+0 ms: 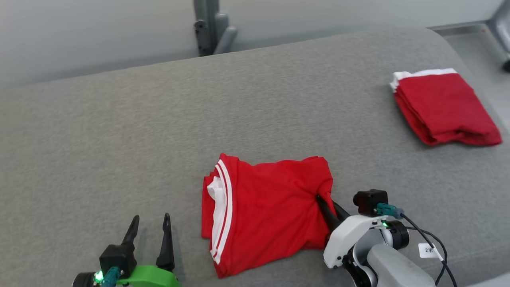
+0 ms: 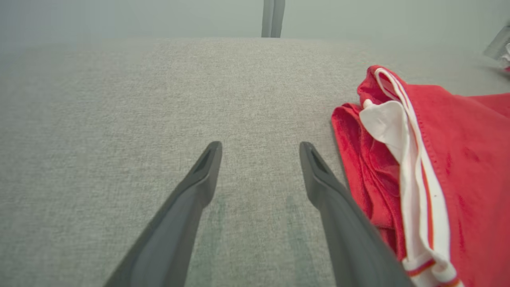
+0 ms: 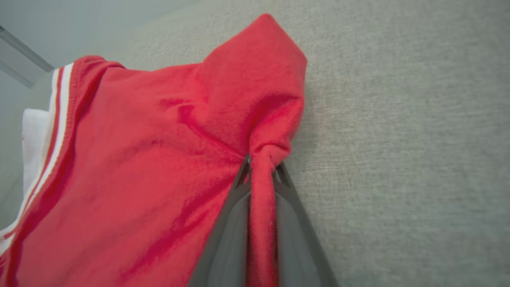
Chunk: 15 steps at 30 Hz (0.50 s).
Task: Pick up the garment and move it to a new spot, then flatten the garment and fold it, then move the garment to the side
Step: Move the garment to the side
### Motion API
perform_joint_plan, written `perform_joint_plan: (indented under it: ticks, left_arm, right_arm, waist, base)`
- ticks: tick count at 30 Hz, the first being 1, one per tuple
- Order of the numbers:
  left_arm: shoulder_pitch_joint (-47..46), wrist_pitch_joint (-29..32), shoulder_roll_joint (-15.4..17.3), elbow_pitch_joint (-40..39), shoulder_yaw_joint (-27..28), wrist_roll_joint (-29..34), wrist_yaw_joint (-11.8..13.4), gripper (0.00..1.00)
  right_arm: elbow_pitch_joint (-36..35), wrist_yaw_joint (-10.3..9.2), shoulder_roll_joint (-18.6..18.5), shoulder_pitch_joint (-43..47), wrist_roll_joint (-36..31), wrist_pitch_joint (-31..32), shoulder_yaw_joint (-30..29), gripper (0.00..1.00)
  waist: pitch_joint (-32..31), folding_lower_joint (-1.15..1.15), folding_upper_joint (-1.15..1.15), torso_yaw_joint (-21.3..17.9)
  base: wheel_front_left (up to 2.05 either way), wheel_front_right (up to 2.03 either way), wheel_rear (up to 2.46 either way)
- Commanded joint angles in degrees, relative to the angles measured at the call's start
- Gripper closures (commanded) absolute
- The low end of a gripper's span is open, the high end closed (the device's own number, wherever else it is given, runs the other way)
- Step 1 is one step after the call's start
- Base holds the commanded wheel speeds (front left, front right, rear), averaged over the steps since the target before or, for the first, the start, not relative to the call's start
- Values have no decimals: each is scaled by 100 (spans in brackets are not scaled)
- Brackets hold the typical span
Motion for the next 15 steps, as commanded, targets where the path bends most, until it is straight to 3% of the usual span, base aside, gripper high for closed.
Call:
perform_joint_plan:
  ticks: [1, 5, 15]
  left_arm:
    - [-141, 2, 25, -28, -30, -17, 11, 0]
    - [-316, 2, 26, -25, -133, 26, -6, 0]
    - [-665, 2, 31, 127, -223, 123, -104, 0]
  right_arm:
    - [-70, -13, -29, 103, -62, -21, -71, 100]
    - [-340, -11, -14, 207, -199, -20, -246, 100]
    - [-820, -11, 39, 324, -554, -19, -585, 100]
  waist:
    - [-161, 0, 0, -1672]
    - [-28, 0, 0, -2226]
    - [285, 0, 0, -2281]
  base:
    - [0, 0, 0]
    - [0, 0, 0]
    - [0, 0, 0]
